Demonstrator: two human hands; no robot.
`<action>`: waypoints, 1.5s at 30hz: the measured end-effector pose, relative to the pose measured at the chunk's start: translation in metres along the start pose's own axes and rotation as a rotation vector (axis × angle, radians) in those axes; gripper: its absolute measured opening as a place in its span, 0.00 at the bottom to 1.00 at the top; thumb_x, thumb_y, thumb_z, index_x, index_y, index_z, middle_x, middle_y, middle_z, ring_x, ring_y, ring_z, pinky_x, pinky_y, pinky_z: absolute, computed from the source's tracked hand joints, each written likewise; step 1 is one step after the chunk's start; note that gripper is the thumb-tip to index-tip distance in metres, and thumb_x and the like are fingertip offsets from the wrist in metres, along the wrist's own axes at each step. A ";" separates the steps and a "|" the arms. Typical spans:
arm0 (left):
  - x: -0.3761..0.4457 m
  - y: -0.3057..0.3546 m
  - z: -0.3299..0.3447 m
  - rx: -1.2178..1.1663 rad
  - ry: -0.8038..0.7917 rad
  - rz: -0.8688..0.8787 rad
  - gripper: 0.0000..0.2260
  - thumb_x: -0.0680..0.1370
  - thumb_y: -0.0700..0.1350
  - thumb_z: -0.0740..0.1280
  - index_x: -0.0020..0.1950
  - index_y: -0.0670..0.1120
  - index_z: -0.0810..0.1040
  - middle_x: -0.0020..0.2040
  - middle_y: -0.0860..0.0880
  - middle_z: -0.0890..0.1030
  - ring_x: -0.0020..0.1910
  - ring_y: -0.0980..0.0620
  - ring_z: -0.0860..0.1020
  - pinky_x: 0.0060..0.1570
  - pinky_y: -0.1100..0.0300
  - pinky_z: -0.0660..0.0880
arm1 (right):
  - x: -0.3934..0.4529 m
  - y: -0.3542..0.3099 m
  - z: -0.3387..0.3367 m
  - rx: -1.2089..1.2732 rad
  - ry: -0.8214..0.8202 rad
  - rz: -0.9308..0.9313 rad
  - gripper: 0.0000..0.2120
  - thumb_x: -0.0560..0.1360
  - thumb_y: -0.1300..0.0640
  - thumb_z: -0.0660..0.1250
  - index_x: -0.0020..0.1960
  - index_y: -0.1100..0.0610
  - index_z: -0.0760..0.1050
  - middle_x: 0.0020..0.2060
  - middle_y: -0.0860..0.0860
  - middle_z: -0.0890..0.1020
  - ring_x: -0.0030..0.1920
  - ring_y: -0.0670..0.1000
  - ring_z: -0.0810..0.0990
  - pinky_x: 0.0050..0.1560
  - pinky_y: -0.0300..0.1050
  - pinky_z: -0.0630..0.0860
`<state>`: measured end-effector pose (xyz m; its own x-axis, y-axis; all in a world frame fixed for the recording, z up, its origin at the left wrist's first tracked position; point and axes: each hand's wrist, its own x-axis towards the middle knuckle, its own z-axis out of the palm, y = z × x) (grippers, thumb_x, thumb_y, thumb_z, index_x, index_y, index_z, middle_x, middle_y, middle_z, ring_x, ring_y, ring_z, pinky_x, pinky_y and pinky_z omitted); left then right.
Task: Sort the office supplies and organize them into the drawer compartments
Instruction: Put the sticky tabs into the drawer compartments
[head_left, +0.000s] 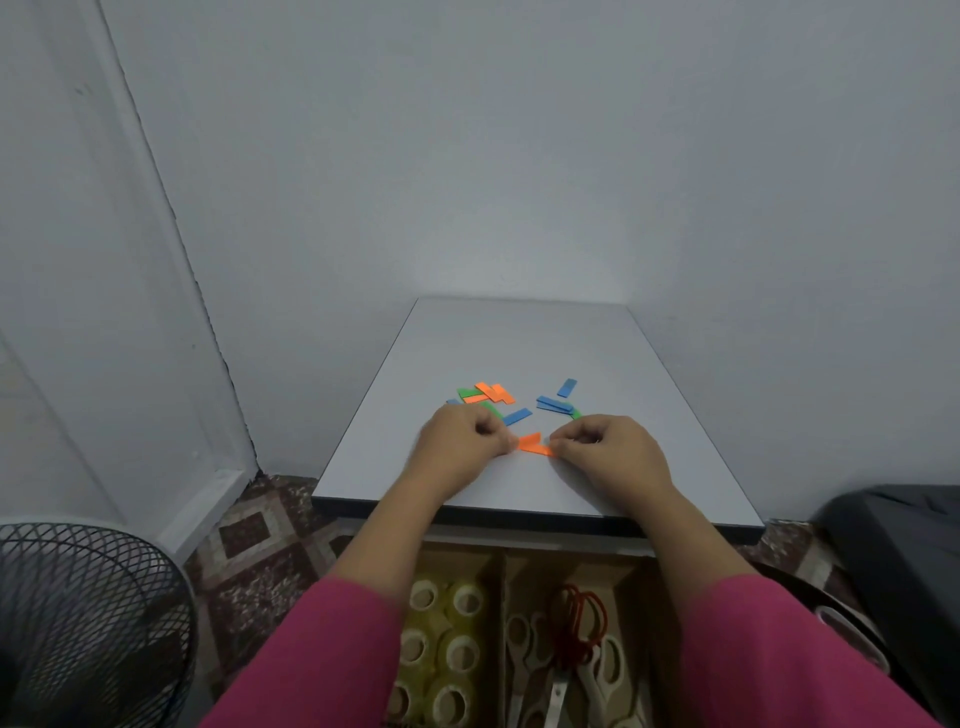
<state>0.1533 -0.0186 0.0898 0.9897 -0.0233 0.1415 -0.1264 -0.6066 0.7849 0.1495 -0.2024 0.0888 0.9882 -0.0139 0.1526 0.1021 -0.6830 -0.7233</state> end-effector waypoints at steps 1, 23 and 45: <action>0.000 0.000 -0.001 -0.030 0.015 -0.006 0.04 0.75 0.47 0.71 0.42 0.48 0.82 0.41 0.54 0.80 0.46 0.54 0.77 0.49 0.53 0.78 | 0.000 0.000 0.000 0.000 -0.001 -0.001 0.03 0.73 0.48 0.69 0.42 0.43 0.81 0.40 0.38 0.80 0.44 0.41 0.75 0.40 0.37 0.70; 0.099 0.009 -0.019 0.807 -0.139 0.245 0.09 0.79 0.45 0.64 0.57 0.55 0.79 0.56 0.49 0.75 0.60 0.47 0.65 0.50 0.59 0.63 | 0.005 -0.002 0.000 0.027 0.021 0.040 0.06 0.74 0.50 0.67 0.43 0.46 0.82 0.39 0.40 0.80 0.43 0.42 0.75 0.36 0.38 0.69; 0.052 0.005 -0.026 0.154 0.089 0.000 0.05 0.75 0.42 0.68 0.40 0.47 0.81 0.41 0.49 0.82 0.43 0.51 0.79 0.43 0.57 0.75 | 0.007 -0.002 0.000 0.011 0.034 0.053 0.05 0.73 0.50 0.68 0.43 0.47 0.82 0.40 0.40 0.80 0.42 0.40 0.73 0.36 0.37 0.68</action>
<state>0.2023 -0.0018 0.1166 0.9790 0.0432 0.1993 -0.1075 -0.7211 0.6844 0.1558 -0.2010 0.0912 0.9878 -0.0752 0.1363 0.0507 -0.6725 -0.7384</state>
